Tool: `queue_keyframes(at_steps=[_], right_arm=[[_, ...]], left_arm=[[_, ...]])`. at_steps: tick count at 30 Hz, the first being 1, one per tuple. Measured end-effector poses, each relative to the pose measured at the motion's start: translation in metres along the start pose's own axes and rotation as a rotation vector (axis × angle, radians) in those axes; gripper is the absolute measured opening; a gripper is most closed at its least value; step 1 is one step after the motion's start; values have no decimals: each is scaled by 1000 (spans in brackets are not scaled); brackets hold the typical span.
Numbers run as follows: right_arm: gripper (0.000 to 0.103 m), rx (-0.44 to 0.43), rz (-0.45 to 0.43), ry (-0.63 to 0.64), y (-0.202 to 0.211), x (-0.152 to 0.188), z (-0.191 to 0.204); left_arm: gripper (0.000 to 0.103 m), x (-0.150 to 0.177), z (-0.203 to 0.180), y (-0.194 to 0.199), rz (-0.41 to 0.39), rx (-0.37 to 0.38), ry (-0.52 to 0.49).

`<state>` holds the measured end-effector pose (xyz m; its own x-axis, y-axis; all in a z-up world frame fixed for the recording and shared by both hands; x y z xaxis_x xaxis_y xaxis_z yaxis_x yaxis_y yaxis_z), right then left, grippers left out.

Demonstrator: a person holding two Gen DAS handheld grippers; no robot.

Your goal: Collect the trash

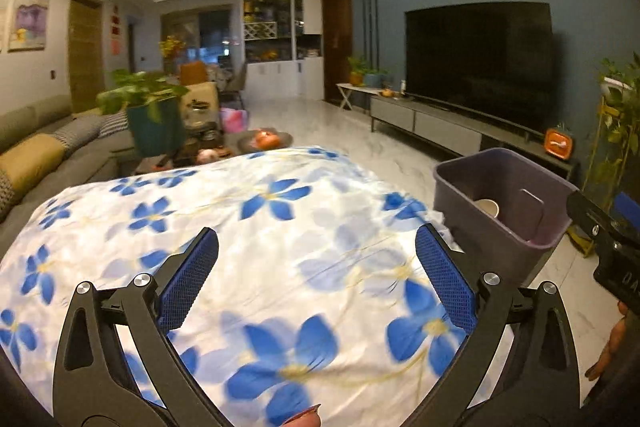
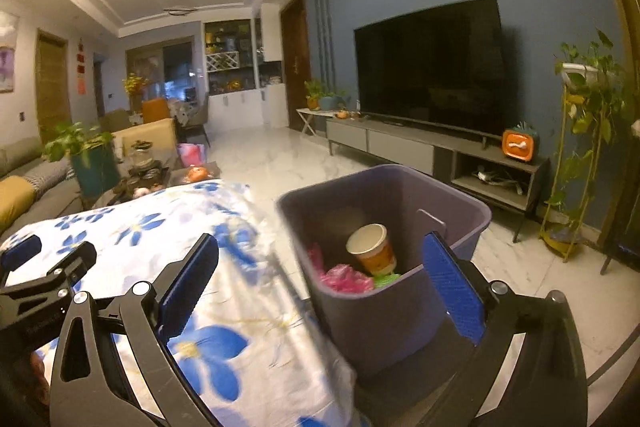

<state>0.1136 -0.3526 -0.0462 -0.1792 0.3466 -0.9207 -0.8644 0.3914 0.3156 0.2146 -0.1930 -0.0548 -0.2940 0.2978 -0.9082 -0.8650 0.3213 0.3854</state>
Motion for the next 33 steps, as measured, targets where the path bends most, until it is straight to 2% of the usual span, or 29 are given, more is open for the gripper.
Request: queue_keyframes(at_steps=[4,12,20,33], right_arm=[[97,-64,10,5,24,9,27],[97,-74,12,48,60,24,60],[97,-73,-6,81,87,31,76],[97,-98,-15,104,107,38,88]], left_arm=[[97,13,18,22,11,-23,29],[97,33,50,65,20,-81,45],[97,49,69,96,8,-91,84],[97,48,79,125,-23,-112,106]])
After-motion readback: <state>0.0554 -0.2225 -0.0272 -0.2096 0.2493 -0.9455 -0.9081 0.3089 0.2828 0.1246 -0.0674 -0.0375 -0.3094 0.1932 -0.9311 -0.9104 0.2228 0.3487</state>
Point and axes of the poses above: each gripper's, at about its wrist camera, not at the fingertips, and y roughly against the way its jaws point, z to its left, x to its underside, the point moved 8 cm from there along -y, roughly the way its jaws point, and after that the axes turned 9 degrees about -y, right-handed, at the moved point
